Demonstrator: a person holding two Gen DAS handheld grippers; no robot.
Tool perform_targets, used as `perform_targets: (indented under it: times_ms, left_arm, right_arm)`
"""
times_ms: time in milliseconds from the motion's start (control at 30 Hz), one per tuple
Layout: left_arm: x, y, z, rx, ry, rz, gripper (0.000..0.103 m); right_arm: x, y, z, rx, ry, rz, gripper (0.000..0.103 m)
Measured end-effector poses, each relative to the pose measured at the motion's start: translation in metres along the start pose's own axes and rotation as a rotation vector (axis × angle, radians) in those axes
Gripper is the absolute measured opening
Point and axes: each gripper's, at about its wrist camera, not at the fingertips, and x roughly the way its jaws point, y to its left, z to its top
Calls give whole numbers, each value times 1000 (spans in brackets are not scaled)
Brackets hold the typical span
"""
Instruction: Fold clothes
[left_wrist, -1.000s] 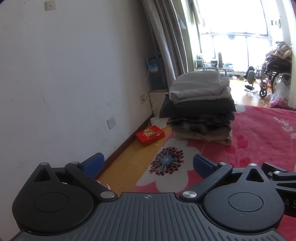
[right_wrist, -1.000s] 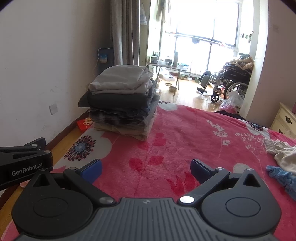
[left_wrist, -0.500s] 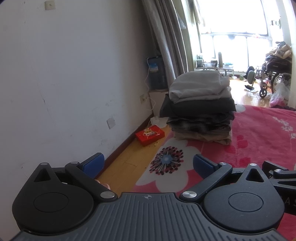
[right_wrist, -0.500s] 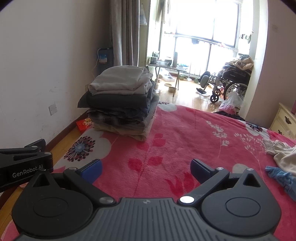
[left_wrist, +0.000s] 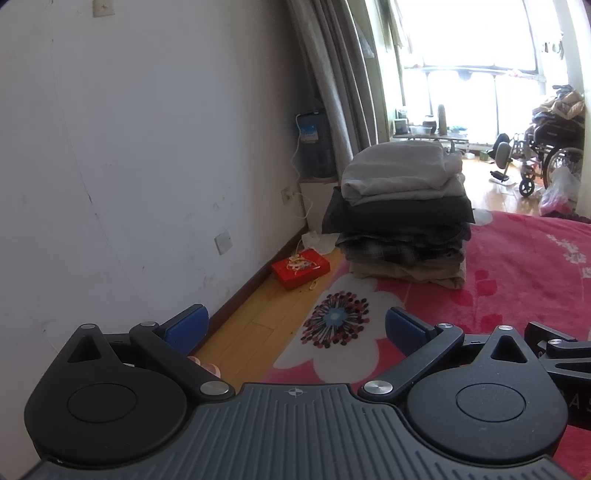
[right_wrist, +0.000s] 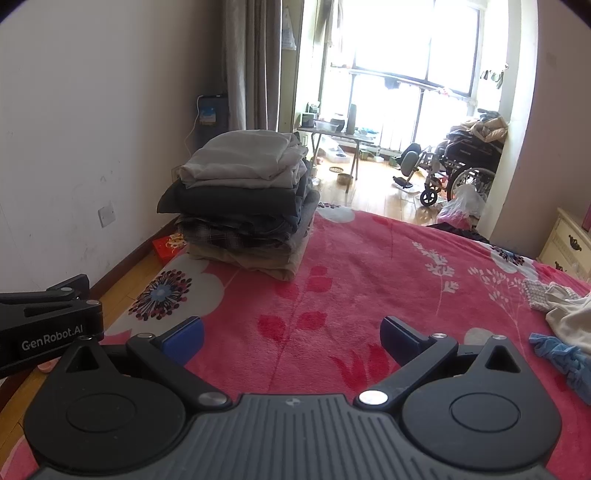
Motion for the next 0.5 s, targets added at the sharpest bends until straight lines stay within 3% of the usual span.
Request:
perform_targets:
  times_ms: [500]
  left_arm:
    - [1, 0, 1, -2, -3, 1, 103]
  right_arm:
    - [0, 0, 1, 0, 3, 1, 103]
